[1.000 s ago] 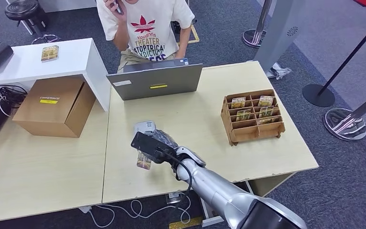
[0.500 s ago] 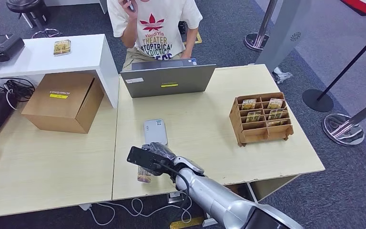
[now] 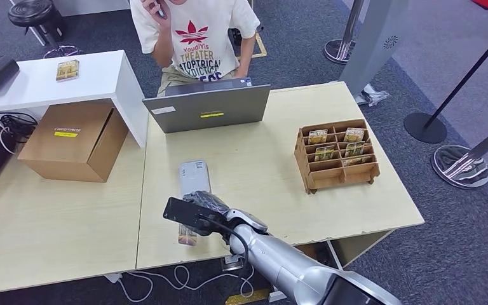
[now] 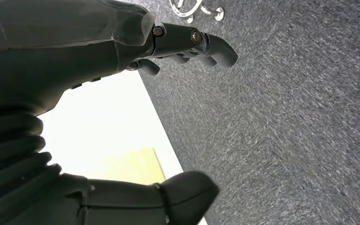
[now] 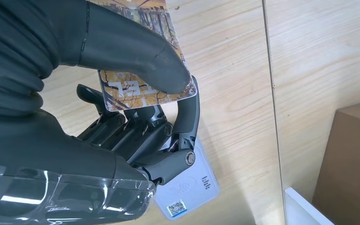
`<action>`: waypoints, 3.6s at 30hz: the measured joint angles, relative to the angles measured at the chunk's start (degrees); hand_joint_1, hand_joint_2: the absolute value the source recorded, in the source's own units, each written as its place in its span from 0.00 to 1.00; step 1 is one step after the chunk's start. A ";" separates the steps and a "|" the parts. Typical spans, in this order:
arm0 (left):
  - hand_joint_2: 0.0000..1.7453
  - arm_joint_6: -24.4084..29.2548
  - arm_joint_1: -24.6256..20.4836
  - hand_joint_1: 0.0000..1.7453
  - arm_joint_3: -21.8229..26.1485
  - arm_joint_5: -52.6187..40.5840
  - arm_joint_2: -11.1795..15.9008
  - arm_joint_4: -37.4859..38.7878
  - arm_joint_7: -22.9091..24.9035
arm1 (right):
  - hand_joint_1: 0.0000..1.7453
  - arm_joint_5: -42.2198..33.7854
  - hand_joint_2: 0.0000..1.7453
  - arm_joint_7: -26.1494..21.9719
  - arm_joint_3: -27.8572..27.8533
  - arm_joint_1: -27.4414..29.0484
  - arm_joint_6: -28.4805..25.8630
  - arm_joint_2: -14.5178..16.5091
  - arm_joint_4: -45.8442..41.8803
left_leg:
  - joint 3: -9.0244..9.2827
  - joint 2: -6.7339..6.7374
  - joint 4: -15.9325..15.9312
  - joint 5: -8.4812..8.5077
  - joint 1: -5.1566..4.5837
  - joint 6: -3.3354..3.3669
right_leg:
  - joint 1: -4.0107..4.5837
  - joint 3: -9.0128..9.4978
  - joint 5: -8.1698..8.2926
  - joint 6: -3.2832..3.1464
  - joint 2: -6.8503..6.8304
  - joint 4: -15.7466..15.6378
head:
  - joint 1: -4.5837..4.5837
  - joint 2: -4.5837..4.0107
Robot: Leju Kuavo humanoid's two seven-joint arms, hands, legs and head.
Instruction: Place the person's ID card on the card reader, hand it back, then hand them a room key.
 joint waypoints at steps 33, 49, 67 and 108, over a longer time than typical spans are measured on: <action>0.00 0.39 -0.15 0.00 0.00 -0.34 0.20 0.04 -0.64 | 1.00 -1.83 1.00 -1.91 0.02 -0.79 -0.14 0.04 -0.33 | 6.28 0.08 -8.09 1.28 -0.08 0.43 | 0.09 -2.18 0.99 0.27 -0.10 1.26 | -0.02 0.00; 0.00 0.22 -0.30 0.00 0.00 -0.93 -0.07 0.04 -0.18 | 1.00 -1.92 1.00 -1.59 0.02 -0.91 -0.23 0.03 -0.37 | 7.93 -0.03 -12.83 2.41 -0.43 2.04 | 0.37 -2.47 2.08 1.70 -0.02 0.53 | 0.13 0.00; 0.00 -0.22 -0.38 0.00 -0.05 -1.82 -0.07 0.04 0.02 | 1.00 -2.49 1.00 -1.62 0.02 -0.94 -0.97 0.01 -0.38 | 8.03 0.00 -13.13 2.54 -0.45 1.83 | 0.39 -2.62 2.04 1.74 0.01 0.57 | 0.11 0.00; 0.00 -1.26 -1.00 0.00 -0.66 -3.10 -0.07 0.04 1.02 | 1.00 -3.78 1.00 0.31 -0.02 -4.58 6.22 0.89 -1.11 | 8.02 -0.01 -13.15 2.55 -0.45 1.82 | 0.39 -2.63 2.04 1.74 0.01 0.59 | 0.11 0.00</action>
